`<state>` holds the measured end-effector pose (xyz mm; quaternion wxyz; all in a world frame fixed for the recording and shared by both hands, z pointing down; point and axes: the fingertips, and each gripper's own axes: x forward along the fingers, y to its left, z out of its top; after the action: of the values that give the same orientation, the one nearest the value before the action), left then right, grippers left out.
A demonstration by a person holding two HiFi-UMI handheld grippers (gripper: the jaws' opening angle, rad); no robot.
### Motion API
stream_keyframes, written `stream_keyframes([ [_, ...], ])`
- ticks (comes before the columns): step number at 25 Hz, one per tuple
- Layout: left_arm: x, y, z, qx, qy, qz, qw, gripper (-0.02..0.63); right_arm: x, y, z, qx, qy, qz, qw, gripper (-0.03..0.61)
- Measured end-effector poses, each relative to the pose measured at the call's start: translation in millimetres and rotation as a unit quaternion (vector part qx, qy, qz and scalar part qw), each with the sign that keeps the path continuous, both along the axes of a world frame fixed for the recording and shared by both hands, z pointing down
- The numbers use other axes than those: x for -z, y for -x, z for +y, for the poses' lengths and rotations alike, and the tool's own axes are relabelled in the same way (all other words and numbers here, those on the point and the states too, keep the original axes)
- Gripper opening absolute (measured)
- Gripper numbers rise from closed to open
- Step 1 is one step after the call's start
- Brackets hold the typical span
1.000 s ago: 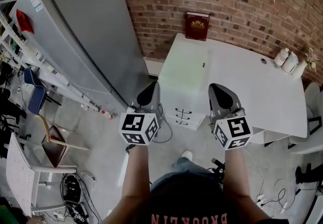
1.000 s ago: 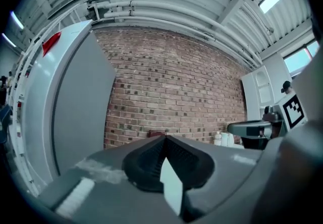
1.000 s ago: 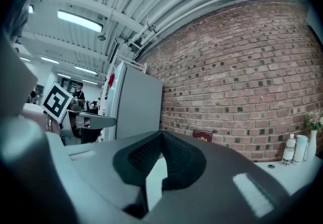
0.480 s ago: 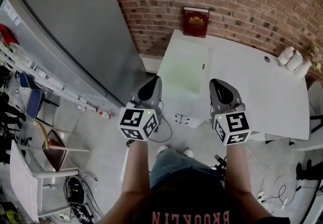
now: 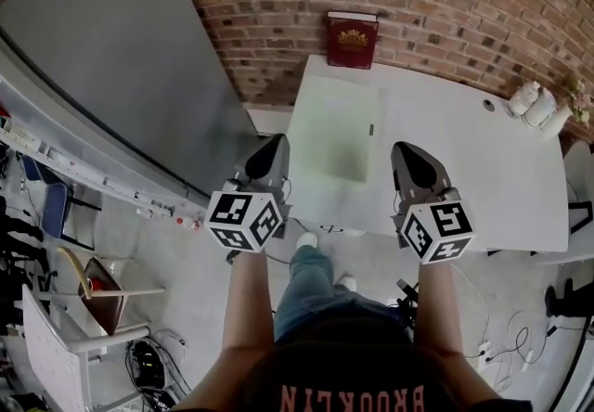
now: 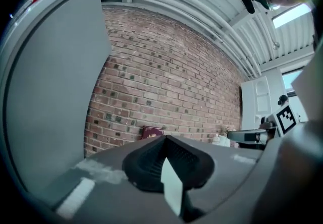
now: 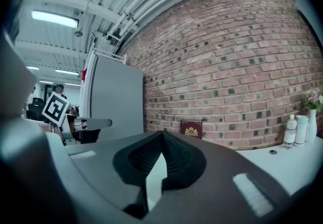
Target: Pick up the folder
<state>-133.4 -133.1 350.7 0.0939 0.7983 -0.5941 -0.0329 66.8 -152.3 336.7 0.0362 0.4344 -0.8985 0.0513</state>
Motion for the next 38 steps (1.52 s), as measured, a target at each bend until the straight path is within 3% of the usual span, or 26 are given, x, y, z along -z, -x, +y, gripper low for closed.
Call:
stream_keyframes([
  [6,-12,22,-46,-0.016,0.022,-0.009,0.9996,0.0,-10,2,-37,-0.034,0.022,0.003,0.999,0.002],
  [24,-56,70,-174,-0.083,0.089,0.018,0.9924,0.001,-43,38,-137,-0.092,0.082,-0.001,0.992,0.006],
  [28,-64,75,-191,-0.105,0.102,0.024,0.9889,0.004,-51,46,-149,-0.1,0.097,0.002,0.99,0.042],
  [38,-88,68,-198,-0.154,0.148,0.02,0.9767,0.144,-76,58,-152,-0.102,0.138,0.017,0.985,0.192],
])
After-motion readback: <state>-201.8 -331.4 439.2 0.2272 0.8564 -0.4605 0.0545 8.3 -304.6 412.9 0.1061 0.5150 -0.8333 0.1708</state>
